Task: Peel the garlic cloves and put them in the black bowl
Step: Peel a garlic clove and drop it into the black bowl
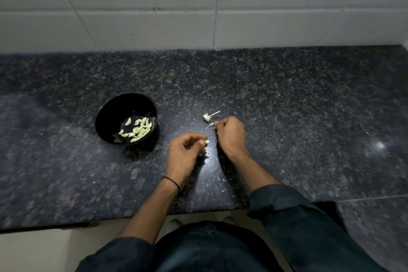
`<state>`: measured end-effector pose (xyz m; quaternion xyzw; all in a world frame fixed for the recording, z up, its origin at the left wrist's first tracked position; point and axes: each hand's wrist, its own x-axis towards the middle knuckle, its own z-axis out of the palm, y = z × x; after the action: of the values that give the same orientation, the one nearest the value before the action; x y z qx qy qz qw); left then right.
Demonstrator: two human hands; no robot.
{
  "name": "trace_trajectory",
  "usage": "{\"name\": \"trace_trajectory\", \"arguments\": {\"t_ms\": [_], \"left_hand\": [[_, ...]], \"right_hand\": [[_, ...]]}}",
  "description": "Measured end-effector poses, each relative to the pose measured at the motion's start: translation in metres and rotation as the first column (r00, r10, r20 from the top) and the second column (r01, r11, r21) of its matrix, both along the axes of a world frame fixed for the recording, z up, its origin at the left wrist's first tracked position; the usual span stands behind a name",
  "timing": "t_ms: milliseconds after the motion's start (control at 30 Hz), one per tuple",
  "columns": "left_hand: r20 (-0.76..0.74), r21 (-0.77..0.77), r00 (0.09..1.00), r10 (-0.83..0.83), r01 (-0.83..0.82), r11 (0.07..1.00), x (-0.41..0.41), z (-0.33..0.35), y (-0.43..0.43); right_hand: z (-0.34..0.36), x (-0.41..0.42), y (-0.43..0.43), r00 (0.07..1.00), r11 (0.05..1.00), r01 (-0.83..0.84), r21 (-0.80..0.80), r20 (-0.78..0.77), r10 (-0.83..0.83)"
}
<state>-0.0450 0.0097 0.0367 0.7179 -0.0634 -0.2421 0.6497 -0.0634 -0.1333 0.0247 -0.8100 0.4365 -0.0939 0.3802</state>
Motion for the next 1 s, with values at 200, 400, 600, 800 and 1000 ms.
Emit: {"name": "trace_trajectory", "arguments": {"t_ms": [200,400,600,800,1000], "left_hand": [[-0.005,0.010,1.000,0.017,-0.017,1.000,0.002,0.000,0.001],[-0.016,0.010,1.000,0.010,-0.009,1.000,-0.001,-0.001,-0.004],[-0.001,0.012,1.000,-0.005,0.005,1.000,-0.001,-0.003,-0.008],[0.034,0.032,0.999,-0.021,0.020,0.999,0.001,-0.006,-0.009],[0.030,0.067,0.999,-0.032,0.029,0.997,-0.001,-0.005,-0.008]], "right_hand": [[-0.004,-0.004,-0.004,0.989,0.991,0.059,0.116,0.125,-0.074],[-0.015,-0.017,-0.011,0.958,0.944,0.169,0.282,0.180,-0.225],[-0.005,-0.037,0.008,0.950,0.901,0.056,0.429,0.255,-0.181],[0.013,-0.058,0.028,0.951,0.884,-0.123,0.450,0.309,-0.025],[0.016,-0.060,0.030,0.953,0.902,-0.071,0.426,0.296,-0.065]]}}
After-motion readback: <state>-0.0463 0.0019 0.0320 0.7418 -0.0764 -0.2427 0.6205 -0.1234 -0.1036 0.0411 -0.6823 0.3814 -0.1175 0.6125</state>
